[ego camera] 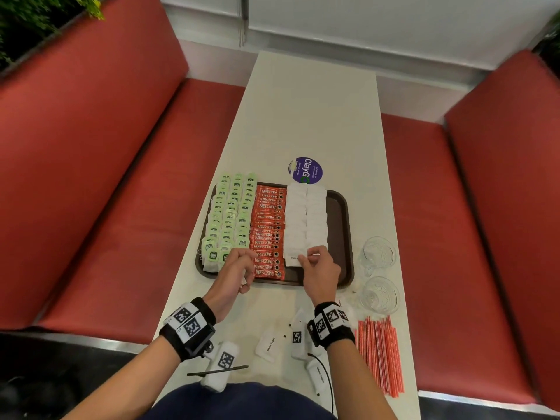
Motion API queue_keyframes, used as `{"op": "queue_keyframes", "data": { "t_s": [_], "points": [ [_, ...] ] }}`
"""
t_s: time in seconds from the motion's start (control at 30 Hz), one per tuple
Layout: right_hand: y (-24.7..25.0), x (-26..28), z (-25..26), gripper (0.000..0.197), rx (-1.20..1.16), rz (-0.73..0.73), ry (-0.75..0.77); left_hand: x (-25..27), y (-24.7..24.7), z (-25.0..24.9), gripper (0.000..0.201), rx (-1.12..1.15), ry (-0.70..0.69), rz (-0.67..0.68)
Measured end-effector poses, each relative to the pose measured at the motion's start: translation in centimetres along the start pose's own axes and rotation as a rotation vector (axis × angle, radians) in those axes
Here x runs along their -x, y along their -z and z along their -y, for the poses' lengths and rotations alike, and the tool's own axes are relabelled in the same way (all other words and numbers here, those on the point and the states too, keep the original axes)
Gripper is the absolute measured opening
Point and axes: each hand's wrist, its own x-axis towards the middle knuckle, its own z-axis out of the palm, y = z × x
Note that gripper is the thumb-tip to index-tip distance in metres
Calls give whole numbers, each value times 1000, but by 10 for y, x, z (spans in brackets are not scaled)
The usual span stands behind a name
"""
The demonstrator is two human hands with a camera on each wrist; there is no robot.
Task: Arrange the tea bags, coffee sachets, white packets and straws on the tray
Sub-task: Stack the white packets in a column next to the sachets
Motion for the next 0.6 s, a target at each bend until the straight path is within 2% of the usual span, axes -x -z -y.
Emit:
{"op": "queue_keyframes", "data": {
  "t_s": [0.17, 0.27, 0.37, 0.47, 0.53, 0.6],
  "points": [
    [-10, 1, -2, 17, 69, 24, 6, 7, -2, -11, 52, 30, 15, 43],
    [-10, 4, -2, 22, 180, -2, 86, 8, -2, -12, 64, 62, 23, 66],
    [-8, 7, 3, 28, 239, -14, 114, 7, -5, -9, 53, 4, 17, 118],
    [-1, 11, 20, 24, 145, -16, 137, 5, -5, -7, 51, 2, -12, 137],
    [8, 19, 37, 25, -19, 77, 124, 0, -5, -4, 47, 23, -58, 119],
    [17, 33, 55, 35, -179, 245, 106, -5, -6, -4, 41, 50, -95, 82]
  ]
}}
